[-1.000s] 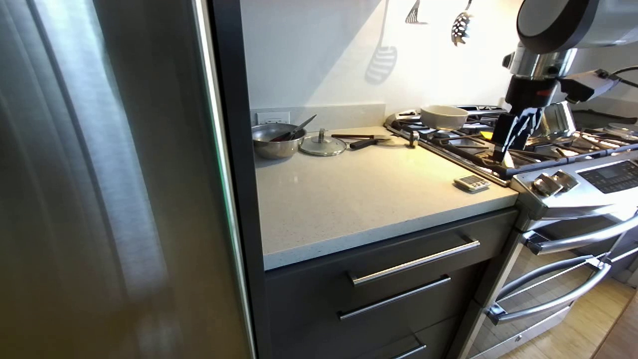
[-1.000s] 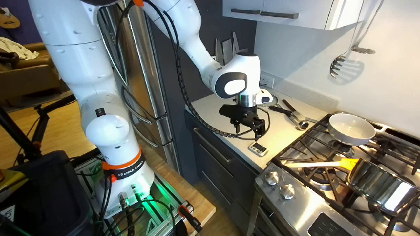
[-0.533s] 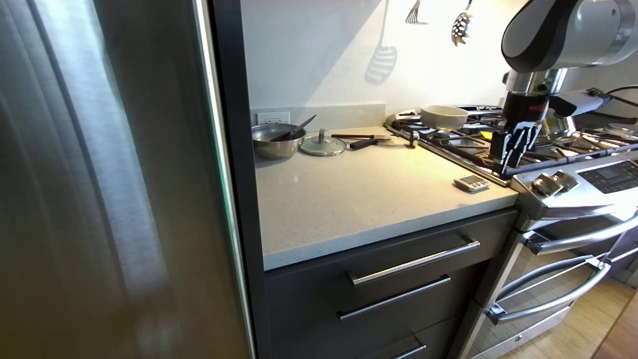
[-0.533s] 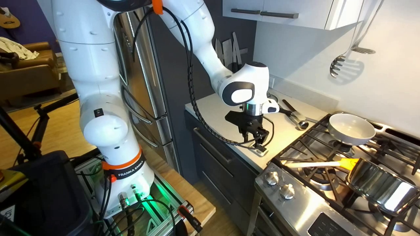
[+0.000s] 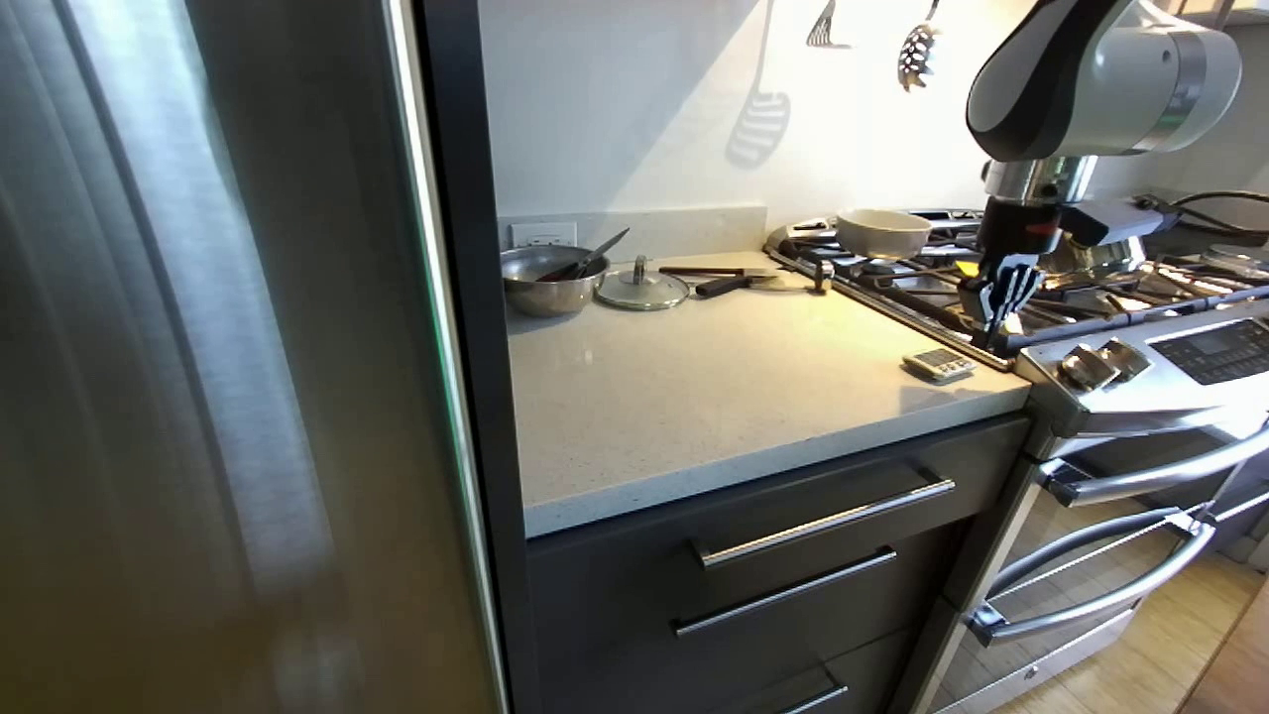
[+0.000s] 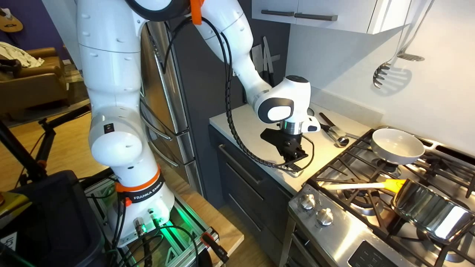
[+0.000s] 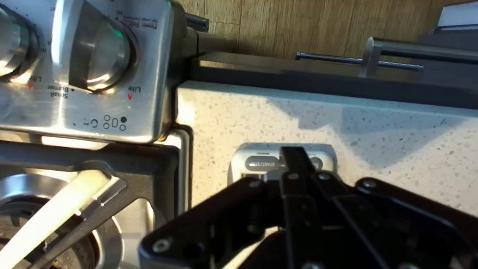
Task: Press the button on the calculator
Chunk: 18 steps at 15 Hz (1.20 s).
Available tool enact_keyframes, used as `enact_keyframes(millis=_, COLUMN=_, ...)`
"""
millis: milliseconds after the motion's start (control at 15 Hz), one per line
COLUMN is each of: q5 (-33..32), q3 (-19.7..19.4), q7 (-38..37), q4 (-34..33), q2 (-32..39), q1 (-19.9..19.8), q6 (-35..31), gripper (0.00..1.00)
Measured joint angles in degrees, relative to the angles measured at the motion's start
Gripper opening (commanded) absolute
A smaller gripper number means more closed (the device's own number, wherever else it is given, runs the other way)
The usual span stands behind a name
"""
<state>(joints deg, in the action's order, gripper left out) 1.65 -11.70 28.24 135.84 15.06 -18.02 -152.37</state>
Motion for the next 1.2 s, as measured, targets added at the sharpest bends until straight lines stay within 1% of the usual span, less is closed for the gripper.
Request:
enact_keyframes(millis=667, q5=0.01, q3=2.44, q7=0.16, q4=-2.69, q2=4.12, q1=-2.67, q6=-0.9, gripper=0.0)
enact_keyframes(millis=1200, q5=0.05, q3=4.68, q7=0.99, q4=-2.7, q2=6.0, q1=-5.0, q6=-5.3, gripper=0.0)
